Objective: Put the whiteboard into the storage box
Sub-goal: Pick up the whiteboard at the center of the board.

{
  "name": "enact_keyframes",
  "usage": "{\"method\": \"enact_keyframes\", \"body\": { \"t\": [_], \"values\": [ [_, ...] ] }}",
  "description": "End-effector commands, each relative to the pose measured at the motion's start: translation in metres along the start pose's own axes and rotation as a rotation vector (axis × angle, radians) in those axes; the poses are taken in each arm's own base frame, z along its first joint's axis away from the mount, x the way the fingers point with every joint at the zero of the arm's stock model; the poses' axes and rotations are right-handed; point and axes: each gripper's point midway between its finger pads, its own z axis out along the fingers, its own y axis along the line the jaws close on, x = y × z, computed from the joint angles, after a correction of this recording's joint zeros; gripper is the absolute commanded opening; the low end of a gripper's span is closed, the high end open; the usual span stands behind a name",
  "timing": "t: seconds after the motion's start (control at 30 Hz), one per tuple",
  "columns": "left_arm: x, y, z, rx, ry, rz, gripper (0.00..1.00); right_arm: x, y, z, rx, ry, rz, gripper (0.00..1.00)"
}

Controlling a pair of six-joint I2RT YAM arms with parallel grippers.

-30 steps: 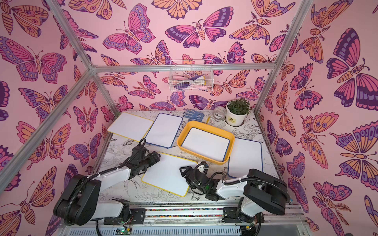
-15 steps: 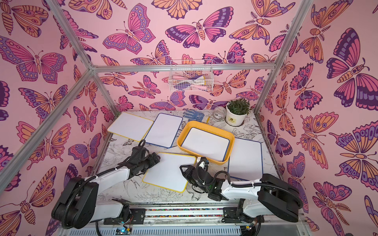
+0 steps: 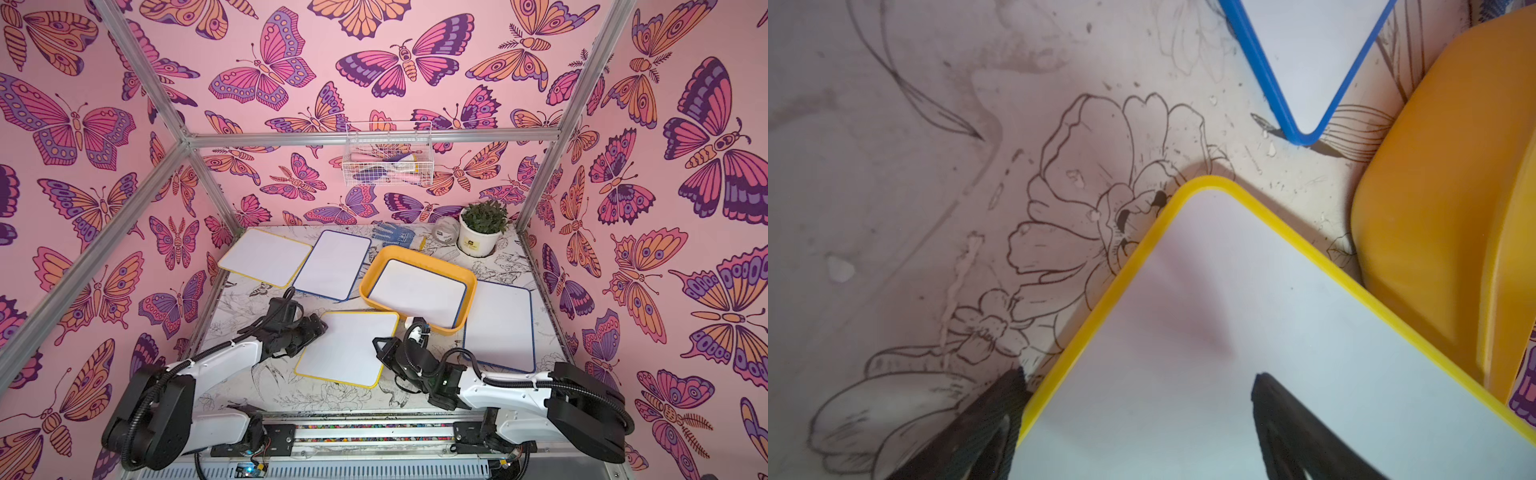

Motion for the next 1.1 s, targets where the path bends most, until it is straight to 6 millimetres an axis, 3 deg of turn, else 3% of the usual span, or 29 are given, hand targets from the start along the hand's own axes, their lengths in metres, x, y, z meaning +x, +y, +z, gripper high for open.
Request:
{"method": "enact_keyframes", "body": {
  "t": [0.0, 0.17, 0.4, 0.8, 1.07],
  "values": [
    [0.044, 0.042, -0.002, -0.164, 0.163, -0.065, 0.88, -0.009, 0.019, -0.006, -0.051, -0.041, -0.001, 0.1],
    [0.035, 0.034, -0.012, -0.157, 0.133, -0.066, 0.88, -0.013, 0.021, -0.013, -0.052, -0.051, -0.023, 0.05],
    [0.01, 0.015, -0.042, -0.127, 0.013, -0.034, 0.88, -0.012, 0.027, -0.017, -0.039, -0.04, -0.054, 0.0],
    [-0.042, -0.04, -0.112, -0.123, -0.195, 0.114, 0.89, -0.011, 0.078, -0.04, -0.088, 0.007, -0.167, 0.0],
    [-0.075, -0.093, -0.17, -0.094, -0.342, 0.287, 0.96, -0.033, 0.127, -0.067, -0.113, -0.012, -0.279, 0.0]
  ]
}}
